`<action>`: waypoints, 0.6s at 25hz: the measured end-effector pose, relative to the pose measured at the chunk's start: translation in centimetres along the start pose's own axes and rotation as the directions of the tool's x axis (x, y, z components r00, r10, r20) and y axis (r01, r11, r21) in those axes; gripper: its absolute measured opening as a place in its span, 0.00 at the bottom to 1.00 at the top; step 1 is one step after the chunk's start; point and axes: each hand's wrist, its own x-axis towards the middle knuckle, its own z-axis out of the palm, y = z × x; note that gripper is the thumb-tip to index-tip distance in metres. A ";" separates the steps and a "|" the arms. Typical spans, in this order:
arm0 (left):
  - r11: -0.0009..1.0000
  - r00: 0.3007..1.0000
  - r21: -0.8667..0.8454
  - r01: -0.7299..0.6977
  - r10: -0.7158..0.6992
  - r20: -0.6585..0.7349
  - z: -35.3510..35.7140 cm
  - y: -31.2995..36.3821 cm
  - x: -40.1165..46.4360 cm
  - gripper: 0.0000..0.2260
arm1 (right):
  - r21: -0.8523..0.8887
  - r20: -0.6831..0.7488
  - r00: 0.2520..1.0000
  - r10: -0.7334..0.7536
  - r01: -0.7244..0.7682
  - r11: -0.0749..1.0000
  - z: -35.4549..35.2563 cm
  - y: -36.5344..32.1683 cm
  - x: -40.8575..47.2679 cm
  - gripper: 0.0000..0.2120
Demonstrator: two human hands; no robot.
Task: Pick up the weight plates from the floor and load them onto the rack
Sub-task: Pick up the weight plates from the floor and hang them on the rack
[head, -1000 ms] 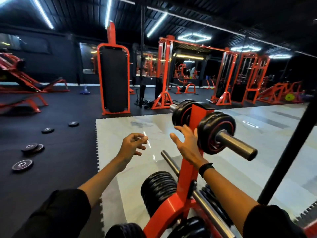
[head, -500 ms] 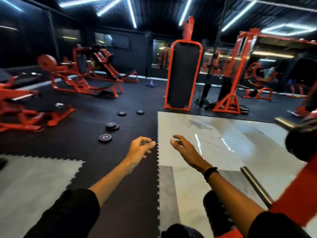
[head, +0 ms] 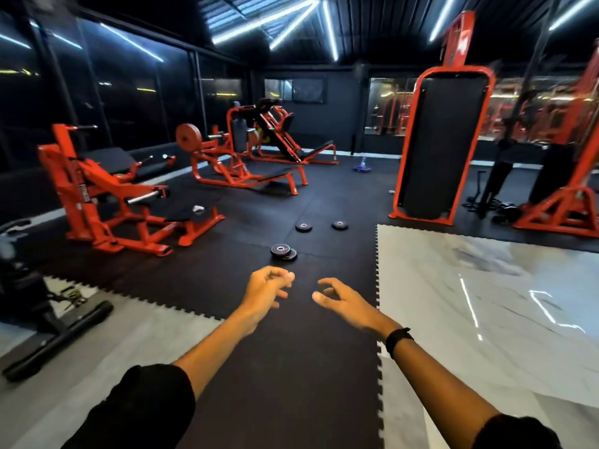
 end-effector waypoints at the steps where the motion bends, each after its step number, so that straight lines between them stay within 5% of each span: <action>1: 1.000 1.000 -0.002 0.006 -0.006 0.001 0.7 0.7 3.0 0.05 | 0.015 0.005 1.000 0.013 -0.013 1.000 -1.9 0.5 2.3 0.29; 7: 1.000 0.999 0.018 -0.026 0.025 0.039 4.6 3.2 19.4 0.07 | 0.197 -0.180 0.982 0.050 -0.014 0.980 -12.9 1.7 16.3 0.22; 15: 0.995 0.996 0.052 0.087 -0.087 0.001 6.4 -4.9 40.8 0.07 | 0.113 -0.089 0.989 0.118 -0.108 0.988 -15.7 9.6 36.1 0.25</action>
